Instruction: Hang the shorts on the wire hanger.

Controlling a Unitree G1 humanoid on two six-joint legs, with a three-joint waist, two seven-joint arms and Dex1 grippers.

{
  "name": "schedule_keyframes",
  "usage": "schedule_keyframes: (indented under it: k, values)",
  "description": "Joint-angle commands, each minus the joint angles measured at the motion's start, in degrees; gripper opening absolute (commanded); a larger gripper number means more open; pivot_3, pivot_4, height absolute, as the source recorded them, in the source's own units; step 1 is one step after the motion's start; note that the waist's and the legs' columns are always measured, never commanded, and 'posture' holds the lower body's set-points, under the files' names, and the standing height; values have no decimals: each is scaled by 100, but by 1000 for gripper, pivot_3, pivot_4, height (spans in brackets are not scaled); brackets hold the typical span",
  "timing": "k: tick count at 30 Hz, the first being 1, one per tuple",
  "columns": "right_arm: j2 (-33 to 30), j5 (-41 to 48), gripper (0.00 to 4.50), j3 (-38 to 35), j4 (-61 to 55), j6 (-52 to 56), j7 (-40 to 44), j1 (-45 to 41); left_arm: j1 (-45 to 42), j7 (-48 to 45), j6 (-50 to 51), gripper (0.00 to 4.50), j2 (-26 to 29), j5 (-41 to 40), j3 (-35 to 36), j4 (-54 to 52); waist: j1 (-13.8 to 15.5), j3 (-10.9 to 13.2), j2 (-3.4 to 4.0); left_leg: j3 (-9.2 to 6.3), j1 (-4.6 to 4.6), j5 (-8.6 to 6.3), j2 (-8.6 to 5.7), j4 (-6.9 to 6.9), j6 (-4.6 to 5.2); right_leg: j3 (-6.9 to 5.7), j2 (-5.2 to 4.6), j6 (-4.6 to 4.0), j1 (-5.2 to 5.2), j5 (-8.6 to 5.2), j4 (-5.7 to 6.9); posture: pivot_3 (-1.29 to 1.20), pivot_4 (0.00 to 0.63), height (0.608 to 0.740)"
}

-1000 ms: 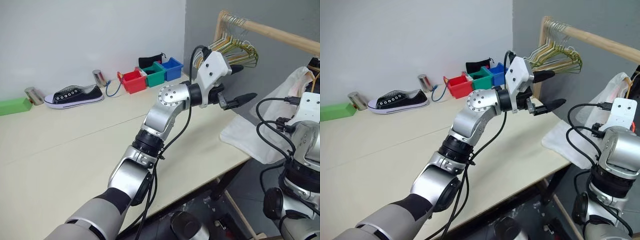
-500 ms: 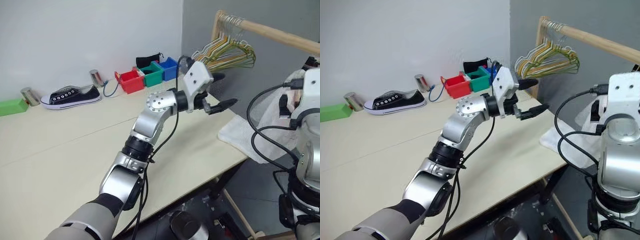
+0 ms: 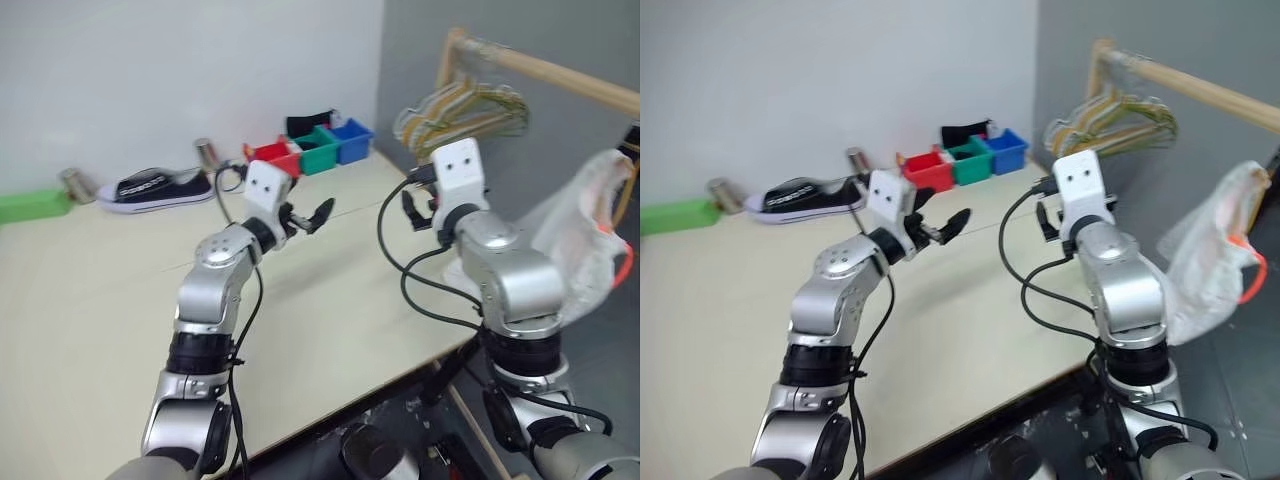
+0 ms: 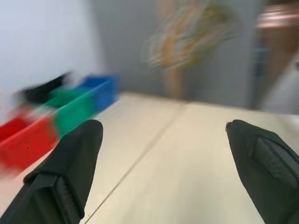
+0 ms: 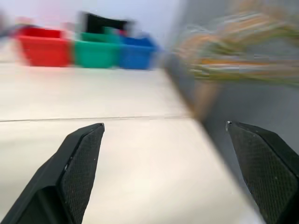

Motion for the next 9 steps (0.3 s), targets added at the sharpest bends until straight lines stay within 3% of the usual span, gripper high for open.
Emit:
schedule_keyframes:
  k: [1,2,8,9]
  values:
    - [395,96,4438,152,811,-1133,-70,-43,710,786,428,4500,-113,106,418,-1033,476,-21,-32,-12,-11,0,-8,1,0,-18,-2,-1,4,0,1,-156,0,740]
    - [493,98,4438,164,985,-1310,-91,25,940,913,485,4500,-134,138,473,-1192,522,-22,-33,-41,-15,0,-4,0,-1,-26,-1,-3,1,1,-2,-132,0,740]
    - [824,72,4438,102,1657,-1850,-253,581,1810,1412,554,4500,-318,204,558,-1660,1610,-24,-34,-106,-71,0,-2,2,-7,-62,0,-37,-31,10,-10,-73,0,740]
    - [833,65,4438,75,1657,-1852,-280,621,1841,1460,507,4500,-326,221,554,-1625,1610,-24,-34,-112,-84,0,-5,13,-7,-70,2,-42,-27,11,-7,-73,0,740]
